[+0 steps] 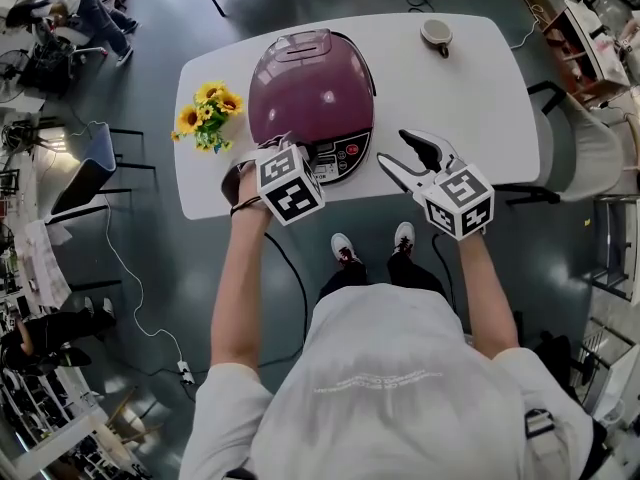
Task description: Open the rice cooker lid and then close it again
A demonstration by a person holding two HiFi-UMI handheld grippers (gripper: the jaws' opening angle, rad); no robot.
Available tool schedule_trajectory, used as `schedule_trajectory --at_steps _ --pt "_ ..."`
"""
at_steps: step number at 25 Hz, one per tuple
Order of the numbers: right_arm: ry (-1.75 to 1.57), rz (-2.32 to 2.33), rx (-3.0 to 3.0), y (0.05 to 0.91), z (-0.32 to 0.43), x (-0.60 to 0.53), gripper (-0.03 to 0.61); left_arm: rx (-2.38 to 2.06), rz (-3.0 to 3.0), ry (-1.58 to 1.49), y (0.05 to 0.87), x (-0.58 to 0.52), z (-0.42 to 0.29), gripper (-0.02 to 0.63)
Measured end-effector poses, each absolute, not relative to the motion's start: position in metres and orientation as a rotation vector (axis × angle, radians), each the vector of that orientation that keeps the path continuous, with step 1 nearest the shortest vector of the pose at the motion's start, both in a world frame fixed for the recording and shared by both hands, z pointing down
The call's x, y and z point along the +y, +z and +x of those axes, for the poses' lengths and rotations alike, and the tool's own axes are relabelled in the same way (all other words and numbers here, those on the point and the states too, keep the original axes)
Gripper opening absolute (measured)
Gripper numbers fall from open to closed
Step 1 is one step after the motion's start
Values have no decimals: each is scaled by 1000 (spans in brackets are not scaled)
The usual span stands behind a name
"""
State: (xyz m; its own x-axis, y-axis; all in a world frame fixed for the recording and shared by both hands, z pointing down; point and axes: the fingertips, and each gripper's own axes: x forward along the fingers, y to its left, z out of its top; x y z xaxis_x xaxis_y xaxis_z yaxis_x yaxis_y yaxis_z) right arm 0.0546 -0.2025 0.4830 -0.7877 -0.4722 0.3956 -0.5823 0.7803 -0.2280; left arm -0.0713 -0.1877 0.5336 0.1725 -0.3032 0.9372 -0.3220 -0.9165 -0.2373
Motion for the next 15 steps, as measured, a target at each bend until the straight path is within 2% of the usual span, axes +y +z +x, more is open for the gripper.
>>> schedule_trajectory --at_steps 15 --pt "465 810 -2654 479 59 -200 255 -840 2419 1880 534 -194 -74 29"
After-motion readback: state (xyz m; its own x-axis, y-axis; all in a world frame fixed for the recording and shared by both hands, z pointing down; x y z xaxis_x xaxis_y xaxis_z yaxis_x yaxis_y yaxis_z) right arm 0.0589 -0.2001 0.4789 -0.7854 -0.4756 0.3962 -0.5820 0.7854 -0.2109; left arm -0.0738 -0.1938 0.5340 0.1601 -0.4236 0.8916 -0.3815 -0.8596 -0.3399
